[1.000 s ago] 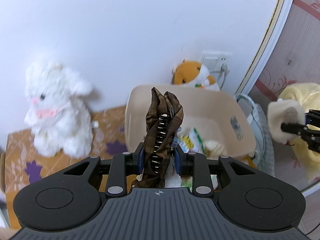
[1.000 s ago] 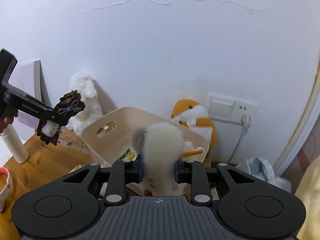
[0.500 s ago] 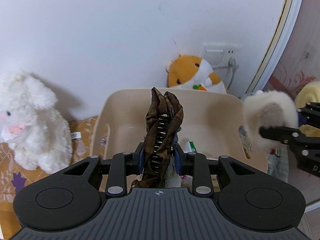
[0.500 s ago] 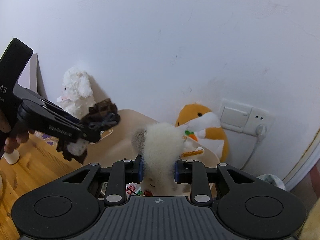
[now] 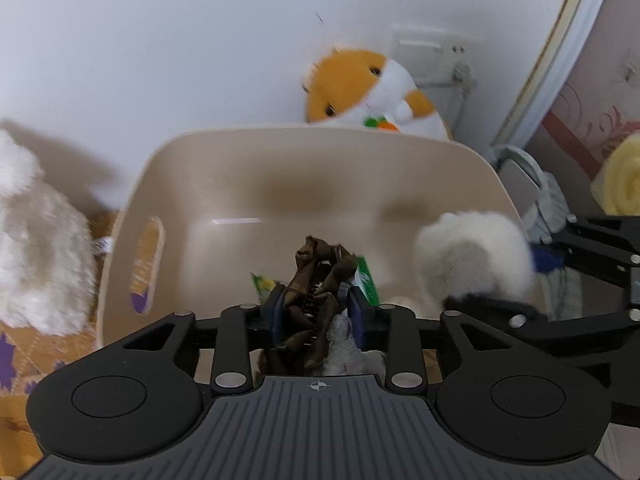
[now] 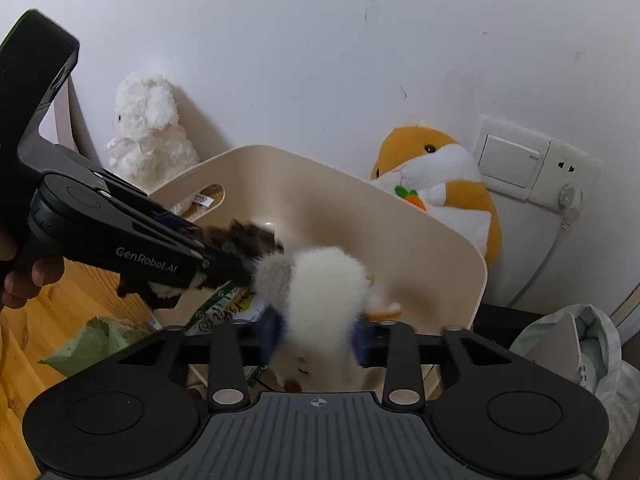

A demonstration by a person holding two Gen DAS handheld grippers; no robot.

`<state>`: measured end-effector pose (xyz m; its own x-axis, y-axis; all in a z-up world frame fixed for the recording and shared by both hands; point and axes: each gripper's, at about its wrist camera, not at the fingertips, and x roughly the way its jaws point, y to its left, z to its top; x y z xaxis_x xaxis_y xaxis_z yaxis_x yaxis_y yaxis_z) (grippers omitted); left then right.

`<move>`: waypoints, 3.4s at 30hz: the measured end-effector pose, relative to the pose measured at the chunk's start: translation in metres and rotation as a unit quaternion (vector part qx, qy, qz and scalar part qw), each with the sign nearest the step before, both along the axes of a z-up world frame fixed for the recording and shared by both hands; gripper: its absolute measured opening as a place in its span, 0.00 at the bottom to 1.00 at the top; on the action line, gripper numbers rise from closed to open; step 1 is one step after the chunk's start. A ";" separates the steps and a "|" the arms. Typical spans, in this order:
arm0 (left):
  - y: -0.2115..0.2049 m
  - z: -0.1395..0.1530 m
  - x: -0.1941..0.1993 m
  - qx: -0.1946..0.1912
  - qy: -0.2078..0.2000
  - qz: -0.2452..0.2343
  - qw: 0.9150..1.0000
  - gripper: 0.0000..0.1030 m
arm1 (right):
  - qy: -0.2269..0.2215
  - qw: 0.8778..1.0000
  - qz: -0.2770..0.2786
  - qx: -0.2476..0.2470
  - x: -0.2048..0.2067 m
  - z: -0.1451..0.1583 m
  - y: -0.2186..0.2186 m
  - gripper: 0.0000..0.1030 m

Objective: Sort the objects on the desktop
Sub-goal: 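Carry the brown cloth with the left tool into the basket while the right tool drops the plush there, then grasp the blue-white box with the left tool while the right tool grasps the beige sock, then lower the blue-white box with the left tool into the basket while the right tool drops the sock there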

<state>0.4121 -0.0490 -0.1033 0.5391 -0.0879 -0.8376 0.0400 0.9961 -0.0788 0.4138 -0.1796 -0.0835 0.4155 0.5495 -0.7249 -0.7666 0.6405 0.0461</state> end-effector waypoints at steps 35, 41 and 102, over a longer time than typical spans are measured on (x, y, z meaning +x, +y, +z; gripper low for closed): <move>0.059 0.003 -0.146 -0.008 0.036 -0.024 0.999 0.79 | -0.022 0.996 -0.083 0.009 -0.117 0.013 -0.081 1.00; 0.050 -0.012 -0.173 0.007 0.042 -0.060 0.997 0.79 | -0.005 0.998 -0.068 0.003 -0.139 -0.004 -0.089 1.00; 0.038 -0.052 -0.185 0.011 0.103 -0.119 0.987 0.17 | 0.036 0.996 0.070 -0.045 -0.144 -0.034 -0.049 0.14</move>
<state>0.2271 -0.0110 -0.1550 0.3229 -0.1724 -0.9306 0.2593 0.9618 -0.0882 0.2698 -0.2288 -0.1177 0.2842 0.5293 -0.7994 -0.8454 0.5317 0.0516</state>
